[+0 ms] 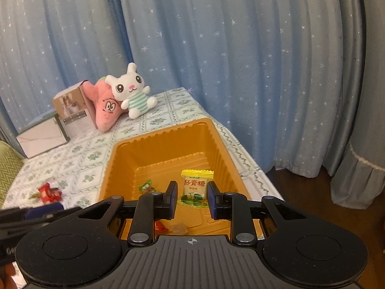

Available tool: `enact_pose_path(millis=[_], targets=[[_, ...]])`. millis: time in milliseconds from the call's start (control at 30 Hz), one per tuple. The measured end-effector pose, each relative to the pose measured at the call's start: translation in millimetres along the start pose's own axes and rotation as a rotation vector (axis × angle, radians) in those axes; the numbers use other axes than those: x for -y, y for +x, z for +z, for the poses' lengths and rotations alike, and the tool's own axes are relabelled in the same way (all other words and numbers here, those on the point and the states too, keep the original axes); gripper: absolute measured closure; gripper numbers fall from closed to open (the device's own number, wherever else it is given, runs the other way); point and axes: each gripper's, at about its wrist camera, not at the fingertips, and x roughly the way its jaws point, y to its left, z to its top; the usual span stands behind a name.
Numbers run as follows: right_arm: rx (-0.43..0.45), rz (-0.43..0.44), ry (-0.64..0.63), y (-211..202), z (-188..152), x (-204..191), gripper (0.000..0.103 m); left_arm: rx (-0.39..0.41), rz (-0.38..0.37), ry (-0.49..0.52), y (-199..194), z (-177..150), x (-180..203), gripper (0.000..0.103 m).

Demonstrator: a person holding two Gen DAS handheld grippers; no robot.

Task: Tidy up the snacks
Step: 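Carry both packets over the orange tray and open both tools, then withdraw both tools from the tray toward the remaining candies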

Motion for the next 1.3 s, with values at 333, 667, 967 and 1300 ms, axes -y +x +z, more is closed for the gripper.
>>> enact_pose_path(millis=[333, 667, 967, 1300], targets=[[0.035, 0.094, 0.074, -2, 9, 0, 0.051, 0.027, 0.029, -0.005, -23, -6, -13, 0.028], [0.036, 0.051, 0.090, -48, -9, -5, 0.050, 0.025, 0.052, -0.039, -60, -24, -24, 0.018], [0.012, 0.086, 0.023, -86, -46, -47, 0.045, 0.029, 0.090, -0.081, -107, -44, -44, 0.016], [-0.026, 0.167, -0.052, -98, -68, -102, 0.044, 0.023, 0.177, -0.114, -153, -61, -85, 0.014]])
